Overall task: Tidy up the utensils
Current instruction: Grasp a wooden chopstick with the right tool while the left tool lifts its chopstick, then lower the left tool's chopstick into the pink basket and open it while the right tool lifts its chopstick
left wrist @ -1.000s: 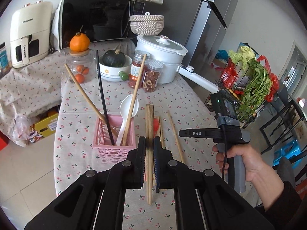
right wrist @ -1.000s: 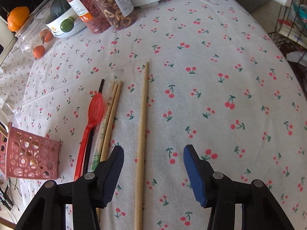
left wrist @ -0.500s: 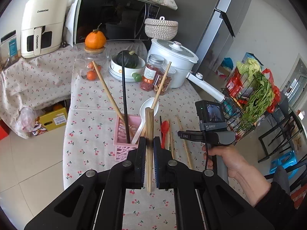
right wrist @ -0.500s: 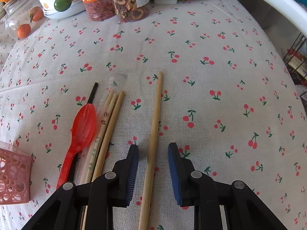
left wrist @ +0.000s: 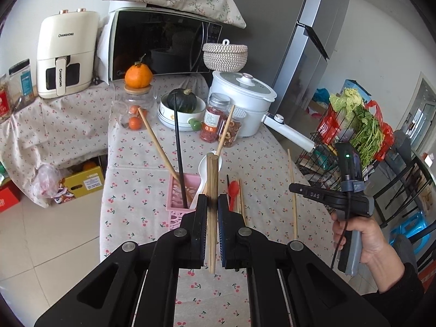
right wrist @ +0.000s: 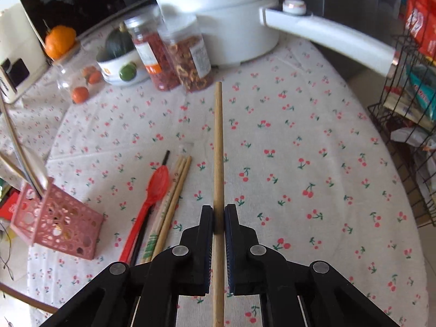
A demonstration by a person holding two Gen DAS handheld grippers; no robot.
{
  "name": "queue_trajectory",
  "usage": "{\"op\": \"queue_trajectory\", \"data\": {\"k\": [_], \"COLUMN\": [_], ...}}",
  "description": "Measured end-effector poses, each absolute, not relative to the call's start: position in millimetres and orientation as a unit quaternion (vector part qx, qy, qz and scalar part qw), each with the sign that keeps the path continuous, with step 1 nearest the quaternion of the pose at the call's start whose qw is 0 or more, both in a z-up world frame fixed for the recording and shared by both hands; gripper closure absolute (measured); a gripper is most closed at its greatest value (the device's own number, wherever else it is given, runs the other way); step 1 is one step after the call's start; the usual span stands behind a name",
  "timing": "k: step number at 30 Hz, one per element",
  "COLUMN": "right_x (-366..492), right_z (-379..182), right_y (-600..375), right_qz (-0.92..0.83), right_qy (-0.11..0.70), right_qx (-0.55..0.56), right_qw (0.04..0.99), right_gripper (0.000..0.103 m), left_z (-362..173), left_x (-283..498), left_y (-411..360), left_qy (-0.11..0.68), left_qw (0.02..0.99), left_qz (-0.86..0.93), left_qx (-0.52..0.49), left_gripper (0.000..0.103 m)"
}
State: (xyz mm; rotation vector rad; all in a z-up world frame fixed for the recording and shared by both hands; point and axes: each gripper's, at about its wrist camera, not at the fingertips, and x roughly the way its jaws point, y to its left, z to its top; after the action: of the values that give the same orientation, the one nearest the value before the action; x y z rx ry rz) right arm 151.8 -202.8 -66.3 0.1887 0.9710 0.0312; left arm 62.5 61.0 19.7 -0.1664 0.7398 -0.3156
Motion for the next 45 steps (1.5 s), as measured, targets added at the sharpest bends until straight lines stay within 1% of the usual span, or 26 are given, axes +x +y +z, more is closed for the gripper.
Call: {"op": "queue_trajectory", "data": {"k": [10,14,18,20,27,30,34,38,45], "right_x": [77,61,57,56,68,74,81,87,93], "right_z": [9,23,32,35,32,29,26,24,26], "right_y": [-217,-213,-199,-190,-163,-155,-147,-140,-134], "right_qz": [0.057,0.076,0.09,0.098,0.11,0.111,0.114,0.117,0.118], "right_qy": [0.317,0.283,0.253,0.238,0.232,0.233,0.233,0.234,0.226], "right_qx": [0.127,0.152,0.142,0.135,0.123,0.12,0.125,0.125,0.139], "right_qw": [0.938,0.944,0.953,0.957,0.959,0.959,0.958,0.957,0.957], "right_gripper": [0.097,0.097,0.097,0.097,0.097,0.097,0.097,0.097,0.097], "left_z": [52,64,74,77,70,62,52,54,51], "left_x": [41,42,45,47,65,79,96,102,102], "left_y": [76,84,92,92,95,94,94,96,85], "left_qy": [0.307,0.288,0.259,0.239,0.185,0.177,0.165,0.158,0.108], "left_qw": [0.934,0.938,0.947,0.957,0.97,0.972,0.972,0.97,0.983], "left_qz": [-0.151,-0.147,-0.134,-0.112,-0.083,-0.077,-0.075,-0.078,-0.063], "left_qx": [-0.099,-0.121,-0.136,-0.124,-0.132,-0.133,-0.148,-0.17,-0.135], "left_gripper": [0.096,0.096,0.096,0.096,0.096,0.099,0.099,0.099,0.099]}}
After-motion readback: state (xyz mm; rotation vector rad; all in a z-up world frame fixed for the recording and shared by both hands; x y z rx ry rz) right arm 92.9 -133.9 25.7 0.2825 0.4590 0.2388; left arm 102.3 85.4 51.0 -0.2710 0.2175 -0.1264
